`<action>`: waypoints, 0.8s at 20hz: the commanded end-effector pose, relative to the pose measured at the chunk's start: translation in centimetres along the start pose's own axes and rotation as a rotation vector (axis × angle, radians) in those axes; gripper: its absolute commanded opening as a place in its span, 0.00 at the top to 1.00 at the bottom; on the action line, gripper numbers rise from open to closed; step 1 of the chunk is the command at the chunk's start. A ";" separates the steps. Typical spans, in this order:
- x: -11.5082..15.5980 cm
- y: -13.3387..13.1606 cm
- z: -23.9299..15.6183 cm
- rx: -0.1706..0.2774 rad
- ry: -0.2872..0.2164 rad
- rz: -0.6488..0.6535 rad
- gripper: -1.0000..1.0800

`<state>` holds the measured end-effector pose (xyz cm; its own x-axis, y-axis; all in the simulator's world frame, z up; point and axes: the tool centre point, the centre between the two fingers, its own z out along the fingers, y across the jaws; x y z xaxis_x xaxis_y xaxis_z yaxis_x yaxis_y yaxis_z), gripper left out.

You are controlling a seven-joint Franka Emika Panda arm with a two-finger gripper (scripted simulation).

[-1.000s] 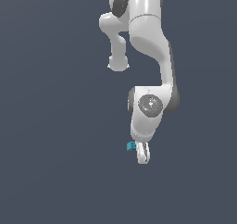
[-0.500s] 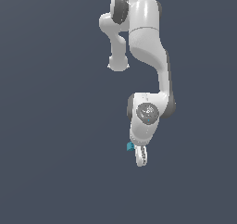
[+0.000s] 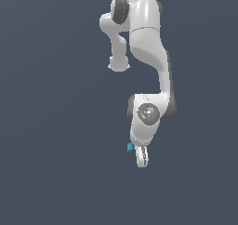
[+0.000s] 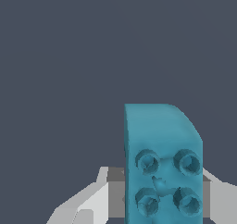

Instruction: Pick up the object and move it to a goal position.

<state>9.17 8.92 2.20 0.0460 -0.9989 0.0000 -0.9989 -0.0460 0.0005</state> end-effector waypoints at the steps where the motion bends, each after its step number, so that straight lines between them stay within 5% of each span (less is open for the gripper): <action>1: 0.0 0.0 0.0 0.000 0.000 0.000 1.00; 16: 0.5 1.8 -3.7 0.000 -0.001 0.000 1.00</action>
<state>7.68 8.45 5.03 0.0460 -0.9989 -0.0006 -0.9989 -0.0460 0.0026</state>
